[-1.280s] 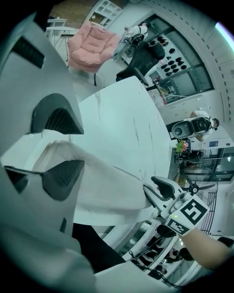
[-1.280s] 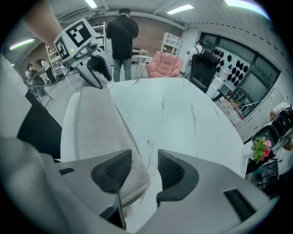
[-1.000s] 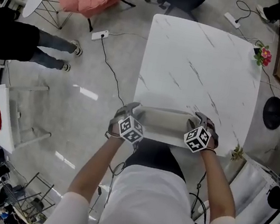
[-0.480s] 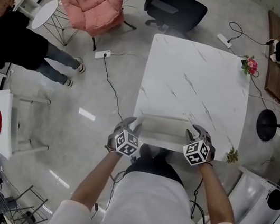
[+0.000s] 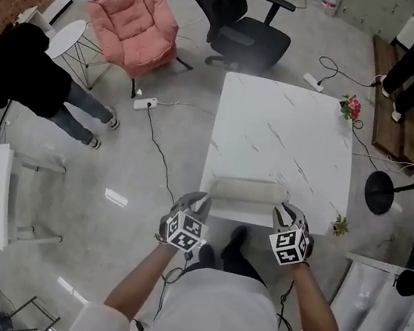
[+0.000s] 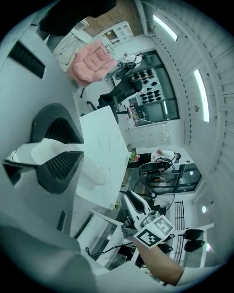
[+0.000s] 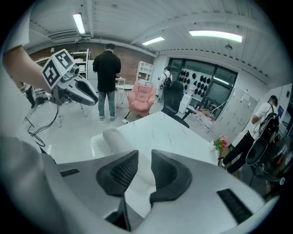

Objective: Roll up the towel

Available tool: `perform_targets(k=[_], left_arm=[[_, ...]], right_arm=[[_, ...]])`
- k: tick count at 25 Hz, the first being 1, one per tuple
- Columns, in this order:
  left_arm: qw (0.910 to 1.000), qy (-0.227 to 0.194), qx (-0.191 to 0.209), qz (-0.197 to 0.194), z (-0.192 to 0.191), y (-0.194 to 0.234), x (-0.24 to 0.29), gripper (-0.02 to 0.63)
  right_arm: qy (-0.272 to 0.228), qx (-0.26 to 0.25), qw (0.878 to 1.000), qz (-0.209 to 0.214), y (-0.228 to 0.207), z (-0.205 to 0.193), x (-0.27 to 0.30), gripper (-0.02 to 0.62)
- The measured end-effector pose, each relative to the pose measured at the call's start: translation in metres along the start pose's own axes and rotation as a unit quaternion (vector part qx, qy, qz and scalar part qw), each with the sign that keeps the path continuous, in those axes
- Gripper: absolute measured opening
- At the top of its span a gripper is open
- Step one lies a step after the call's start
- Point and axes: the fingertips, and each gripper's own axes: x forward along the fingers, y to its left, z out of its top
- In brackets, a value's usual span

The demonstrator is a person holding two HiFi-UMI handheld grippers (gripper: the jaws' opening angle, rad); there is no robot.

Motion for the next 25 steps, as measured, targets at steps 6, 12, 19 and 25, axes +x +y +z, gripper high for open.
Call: perform_targets(k=[6,12,19,25], left_arm=[[0.9991,-0.034,-0.016,-0.021,0.003,-0.014,-0.052,0.064],[0.9967,-0.064,-0.030,-0.040,0.009,-0.033,-0.096,0.046],[0.9931,-0.099,-0.028,-0.057,0.020,-0.054,-0.133,0.035],[0.9896,-0.125,-0.043,-0.056,0.041,-0.059,-0.163,0.018]], right_arm=[[-0.030,0.032,0.999,-0.031,0.028,0.028,-0.055,0.086],[-0.063,0.053,0.995,-0.054,0.050,0.041,-0.105,0.074],[-0.106,0.086,0.988,-0.069,0.065,0.052,-0.158,0.054],[-0.146,0.102,0.982,-0.069,0.064,0.064,-0.196,0.035]])
